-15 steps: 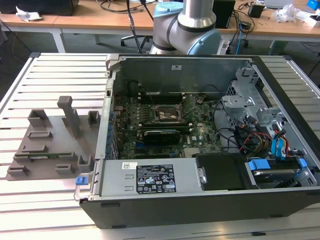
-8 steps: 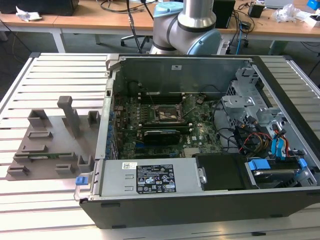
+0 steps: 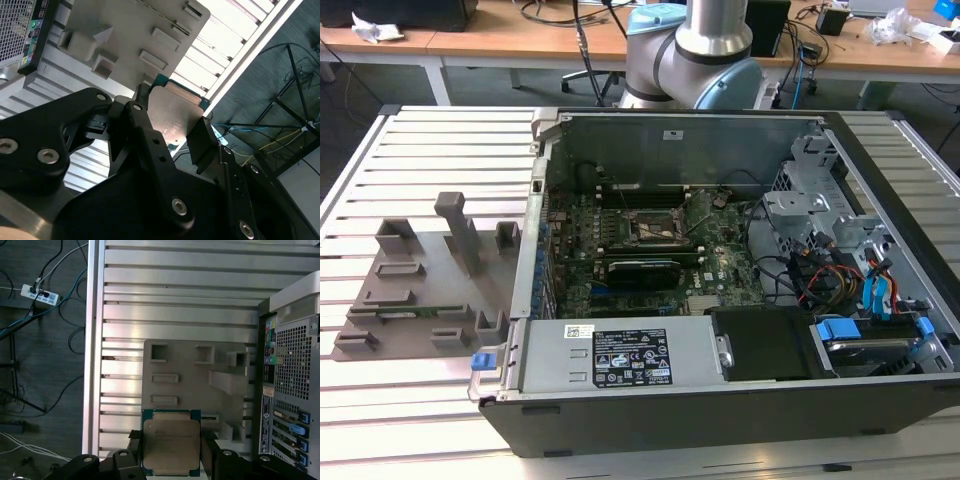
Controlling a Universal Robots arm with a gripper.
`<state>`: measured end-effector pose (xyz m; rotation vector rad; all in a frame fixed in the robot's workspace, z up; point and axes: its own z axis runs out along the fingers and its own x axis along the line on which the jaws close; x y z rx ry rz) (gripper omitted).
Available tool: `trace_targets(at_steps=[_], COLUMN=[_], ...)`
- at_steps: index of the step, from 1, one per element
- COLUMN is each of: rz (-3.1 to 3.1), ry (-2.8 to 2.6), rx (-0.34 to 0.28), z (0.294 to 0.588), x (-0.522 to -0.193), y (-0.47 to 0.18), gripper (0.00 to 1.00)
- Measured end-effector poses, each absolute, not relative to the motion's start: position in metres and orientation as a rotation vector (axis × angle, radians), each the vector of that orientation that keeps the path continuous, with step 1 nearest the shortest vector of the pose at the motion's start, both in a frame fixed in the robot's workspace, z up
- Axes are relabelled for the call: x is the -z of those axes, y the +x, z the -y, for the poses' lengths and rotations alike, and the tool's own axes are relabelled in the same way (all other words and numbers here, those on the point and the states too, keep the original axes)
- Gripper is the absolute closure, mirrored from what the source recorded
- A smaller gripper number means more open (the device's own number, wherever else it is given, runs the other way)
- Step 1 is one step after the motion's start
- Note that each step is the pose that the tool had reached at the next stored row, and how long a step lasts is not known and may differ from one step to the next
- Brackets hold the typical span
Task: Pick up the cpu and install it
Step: 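Pick up the cpu and move it towards the insertion slot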
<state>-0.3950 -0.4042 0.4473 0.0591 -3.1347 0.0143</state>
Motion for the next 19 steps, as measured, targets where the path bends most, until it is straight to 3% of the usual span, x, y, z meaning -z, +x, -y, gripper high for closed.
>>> trace_targets(at_steps=[19], rz=[3.135], ry=[0.059], rx=[-0.014], z=[0.403], x=[-0.435], y=[-0.356], gripper=[0.45])
